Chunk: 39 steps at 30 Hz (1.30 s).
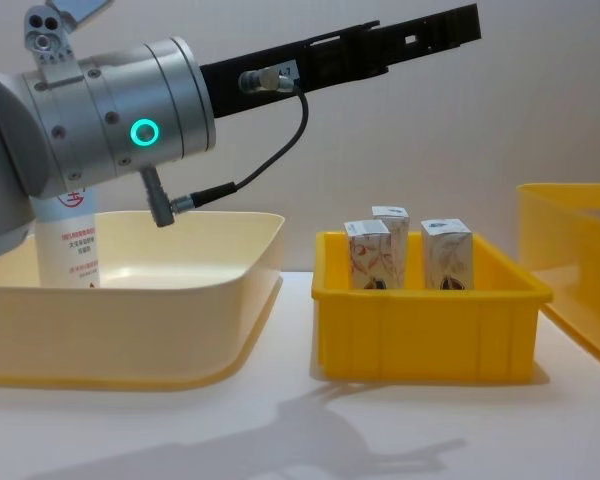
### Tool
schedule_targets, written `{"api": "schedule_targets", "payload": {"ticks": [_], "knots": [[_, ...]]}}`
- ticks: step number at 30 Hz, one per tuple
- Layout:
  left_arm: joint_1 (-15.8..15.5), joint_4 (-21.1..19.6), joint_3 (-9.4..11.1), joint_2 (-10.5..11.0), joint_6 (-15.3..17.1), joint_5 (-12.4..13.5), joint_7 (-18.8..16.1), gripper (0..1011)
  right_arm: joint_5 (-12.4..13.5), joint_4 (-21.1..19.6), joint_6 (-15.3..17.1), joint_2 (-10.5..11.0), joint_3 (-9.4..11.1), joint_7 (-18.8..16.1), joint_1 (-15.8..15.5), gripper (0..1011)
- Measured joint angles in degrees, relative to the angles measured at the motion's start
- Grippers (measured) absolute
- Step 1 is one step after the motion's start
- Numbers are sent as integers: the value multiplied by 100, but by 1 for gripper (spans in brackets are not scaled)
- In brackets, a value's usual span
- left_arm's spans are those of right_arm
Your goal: Bimanual collaborative sorting of washing and personal care products
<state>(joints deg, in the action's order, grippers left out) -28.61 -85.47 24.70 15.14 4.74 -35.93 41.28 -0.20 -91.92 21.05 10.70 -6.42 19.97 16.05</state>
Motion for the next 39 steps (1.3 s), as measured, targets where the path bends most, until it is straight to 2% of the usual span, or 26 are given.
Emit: {"api": "schedule_targets", "payload": {"ticks": [29,39], "knots": [[0,0,0,0,0,0,0,1003,-1,19,-6,-16,9,1,5,1001],[0,0,0,0,0,0,0,1003,38,-87,-123,3,26,-153,-62,1001]]}}
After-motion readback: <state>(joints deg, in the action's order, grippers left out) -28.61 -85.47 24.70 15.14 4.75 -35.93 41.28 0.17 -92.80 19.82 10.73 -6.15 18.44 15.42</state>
